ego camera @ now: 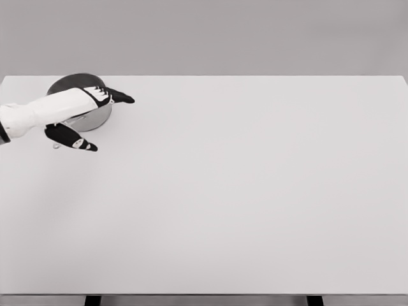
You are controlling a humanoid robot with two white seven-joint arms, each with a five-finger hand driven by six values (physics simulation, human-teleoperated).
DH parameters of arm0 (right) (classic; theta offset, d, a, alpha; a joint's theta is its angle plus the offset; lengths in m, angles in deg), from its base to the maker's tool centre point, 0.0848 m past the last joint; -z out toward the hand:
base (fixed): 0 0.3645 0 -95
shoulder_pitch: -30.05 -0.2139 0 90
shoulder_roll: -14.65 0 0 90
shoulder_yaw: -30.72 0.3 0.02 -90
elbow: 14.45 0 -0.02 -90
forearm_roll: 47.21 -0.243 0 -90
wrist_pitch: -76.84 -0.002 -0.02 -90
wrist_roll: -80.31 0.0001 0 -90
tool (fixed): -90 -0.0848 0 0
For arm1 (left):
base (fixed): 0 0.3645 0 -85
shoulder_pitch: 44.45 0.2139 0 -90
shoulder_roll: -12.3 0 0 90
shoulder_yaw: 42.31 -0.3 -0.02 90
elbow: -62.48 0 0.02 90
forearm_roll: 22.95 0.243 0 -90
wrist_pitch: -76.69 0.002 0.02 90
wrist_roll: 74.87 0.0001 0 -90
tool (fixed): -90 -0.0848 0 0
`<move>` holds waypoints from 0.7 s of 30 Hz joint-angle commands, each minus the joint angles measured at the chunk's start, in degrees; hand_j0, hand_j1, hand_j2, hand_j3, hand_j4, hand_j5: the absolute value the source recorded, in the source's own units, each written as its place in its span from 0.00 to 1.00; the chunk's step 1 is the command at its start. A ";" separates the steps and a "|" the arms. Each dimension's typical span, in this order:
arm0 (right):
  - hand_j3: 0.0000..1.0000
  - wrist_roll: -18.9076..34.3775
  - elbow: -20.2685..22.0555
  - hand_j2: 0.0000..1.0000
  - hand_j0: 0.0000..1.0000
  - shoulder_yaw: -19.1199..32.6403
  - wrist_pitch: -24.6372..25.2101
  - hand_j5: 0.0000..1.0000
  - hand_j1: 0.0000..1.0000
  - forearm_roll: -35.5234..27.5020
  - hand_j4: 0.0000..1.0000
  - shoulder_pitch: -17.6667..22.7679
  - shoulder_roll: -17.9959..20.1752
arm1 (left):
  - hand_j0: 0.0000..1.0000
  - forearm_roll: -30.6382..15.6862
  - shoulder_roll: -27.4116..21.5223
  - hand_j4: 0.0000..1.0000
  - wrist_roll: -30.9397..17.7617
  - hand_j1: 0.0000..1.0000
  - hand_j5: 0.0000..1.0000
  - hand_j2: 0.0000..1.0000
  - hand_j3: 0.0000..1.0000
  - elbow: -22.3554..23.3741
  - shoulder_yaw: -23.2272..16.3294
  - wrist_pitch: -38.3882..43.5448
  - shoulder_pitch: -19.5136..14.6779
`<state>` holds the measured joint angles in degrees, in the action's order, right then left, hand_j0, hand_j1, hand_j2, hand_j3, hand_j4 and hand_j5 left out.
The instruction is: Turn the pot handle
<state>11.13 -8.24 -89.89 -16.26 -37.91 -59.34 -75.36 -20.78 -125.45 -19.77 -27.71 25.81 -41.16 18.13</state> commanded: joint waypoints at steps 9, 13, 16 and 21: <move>1.00 0.01 -0.24 1.00 1.00 -0.06 0.20 1.00 1.00 0.02 1.00 1.23 0.01 | 1.00 17.08 5.65 1.00 -0.11 1.00 1.00 1.00 1.00 -0.25 -1.76 -0.72 -1.14; 1.00 0.01 -0.24 1.00 1.00 -0.06 0.20 1.00 1.00 0.02 1.00 1.23 0.01 | 1.00 17.17 4.68 1.00 -0.11 1.00 1.00 1.00 1.00 -0.25 -2.46 -1.24 -3.51; 1.00 0.01 -0.33 1.00 1.00 -0.06 0.11 1.00 1.00 0.02 1.00 1.23 0.01 | 1.00 16.38 2.41 1.00 -0.11 1.00 1.00 1.00 1.00 0.27 -3.60 0.07 -4.04; 1.00 0.01 -0.24 1.00 1.00 -0.06 0.11 1.00 1.00 0.02 1.00 1.23 0.01 | 1.00 10.49 -7.88 1.00 -0.11 1.00 1.00 1.00 1.00 2.12 -14.15 -6.86 -11.43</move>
<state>11.12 -8.52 -89.94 -16.11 -37.86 -58.11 -75.36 -8.46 -129.20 -19.90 -25.40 14.27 -43.40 6.62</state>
